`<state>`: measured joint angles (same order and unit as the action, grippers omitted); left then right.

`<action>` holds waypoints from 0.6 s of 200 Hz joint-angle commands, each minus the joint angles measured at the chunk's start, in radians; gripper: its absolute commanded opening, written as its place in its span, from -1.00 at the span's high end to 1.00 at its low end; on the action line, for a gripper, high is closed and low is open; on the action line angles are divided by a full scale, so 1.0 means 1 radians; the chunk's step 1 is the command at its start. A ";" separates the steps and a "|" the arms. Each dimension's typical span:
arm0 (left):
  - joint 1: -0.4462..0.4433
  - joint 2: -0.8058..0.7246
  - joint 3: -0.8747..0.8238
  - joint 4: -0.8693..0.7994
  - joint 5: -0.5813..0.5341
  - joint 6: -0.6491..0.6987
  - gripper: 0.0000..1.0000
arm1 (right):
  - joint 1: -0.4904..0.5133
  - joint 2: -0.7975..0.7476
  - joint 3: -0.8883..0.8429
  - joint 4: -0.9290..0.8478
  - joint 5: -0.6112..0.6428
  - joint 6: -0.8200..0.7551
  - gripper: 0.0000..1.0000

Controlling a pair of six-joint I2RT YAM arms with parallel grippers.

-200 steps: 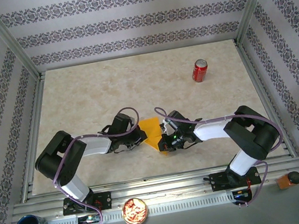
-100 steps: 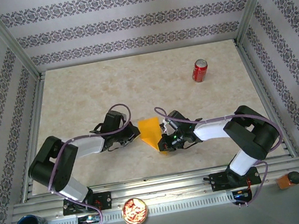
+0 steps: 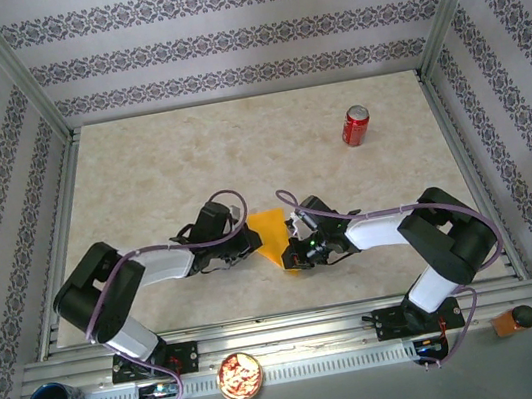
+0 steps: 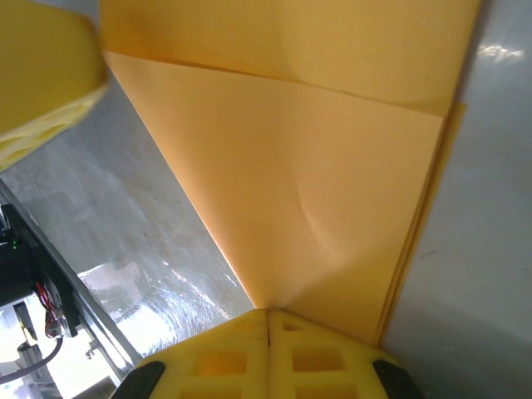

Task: Fold a paper plane with a square sheet of paper (pick it up from the middle)
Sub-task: Third fold the triangle at the center of the table.

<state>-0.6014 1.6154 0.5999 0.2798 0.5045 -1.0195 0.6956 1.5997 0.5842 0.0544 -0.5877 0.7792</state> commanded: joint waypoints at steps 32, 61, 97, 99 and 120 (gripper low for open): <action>-0.003 0.094 -0.080 0.152 -0.008 -0.006 0.88 | -0.009 -0.005 -0.008 -0.110 0.042 -0.011 0.85; -0.003 0.101 -0.105 0.134 -0.019 -0.017 0.92 | -0.008 -0.059 0.018 -0.094 0.023 0.007 0.80; -0.003 0.090 -0.124 0.125 -0.022 -0.020 0.93 | 0.002 -0.076 0.072 -0.075 0.006 0.027 0.74; -0.003 0.090 -0.124 0.126 -0.022 -0.021 0.93 | 0.002 -0.073 0.075 -0.074 0.006 0.029 0.74; -0.003 0.084 -0.123 0.125 -0.020 -0.027 0.94 | 0.018 -0.027 0.109 -0.069 0.024 0.047 0.72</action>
<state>-0.5991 1.6680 0.5125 0.4797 0.5121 -1.0332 0.6971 1.5364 0.6456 -0.0116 -0.5816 0.7956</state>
